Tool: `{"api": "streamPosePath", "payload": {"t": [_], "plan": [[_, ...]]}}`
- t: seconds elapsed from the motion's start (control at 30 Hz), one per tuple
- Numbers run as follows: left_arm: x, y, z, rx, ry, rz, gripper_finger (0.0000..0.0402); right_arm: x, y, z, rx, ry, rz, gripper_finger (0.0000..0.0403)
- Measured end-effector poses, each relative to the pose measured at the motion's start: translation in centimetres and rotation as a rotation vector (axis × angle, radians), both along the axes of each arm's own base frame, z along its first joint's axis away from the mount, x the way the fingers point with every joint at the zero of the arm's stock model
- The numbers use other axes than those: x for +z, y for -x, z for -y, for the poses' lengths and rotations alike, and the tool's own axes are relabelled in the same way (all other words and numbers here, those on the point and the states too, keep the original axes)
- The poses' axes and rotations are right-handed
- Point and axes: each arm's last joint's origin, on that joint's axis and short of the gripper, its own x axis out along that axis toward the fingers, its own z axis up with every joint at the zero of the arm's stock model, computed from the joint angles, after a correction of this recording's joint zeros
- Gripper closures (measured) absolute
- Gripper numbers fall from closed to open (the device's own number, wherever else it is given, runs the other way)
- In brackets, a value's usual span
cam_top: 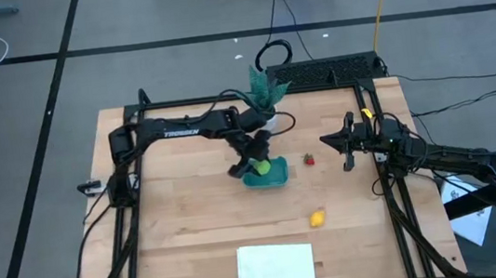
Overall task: Pick and placing Produce into tupperware
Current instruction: Put the green cabbage into the green bin
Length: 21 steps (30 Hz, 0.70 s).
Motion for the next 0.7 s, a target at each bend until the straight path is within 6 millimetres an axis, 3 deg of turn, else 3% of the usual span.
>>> {"api": "streamPosePath", "payload": {"t": [0.37, 0.7], "plan": [[-2.5, -1.1, 0.0, -0.035, -0.008, 0.008, 0.0163, 0.0, 0.0, 0.0, 0.000, -0.001, -0.001, 0.0403], [-2.8, -1.0, 0.2, -0.065, -0.051, -0.002, 0.0163, -0.1, -0.1, 0.0, 0.000, -0.006, -0.013, 0.0403]]}}
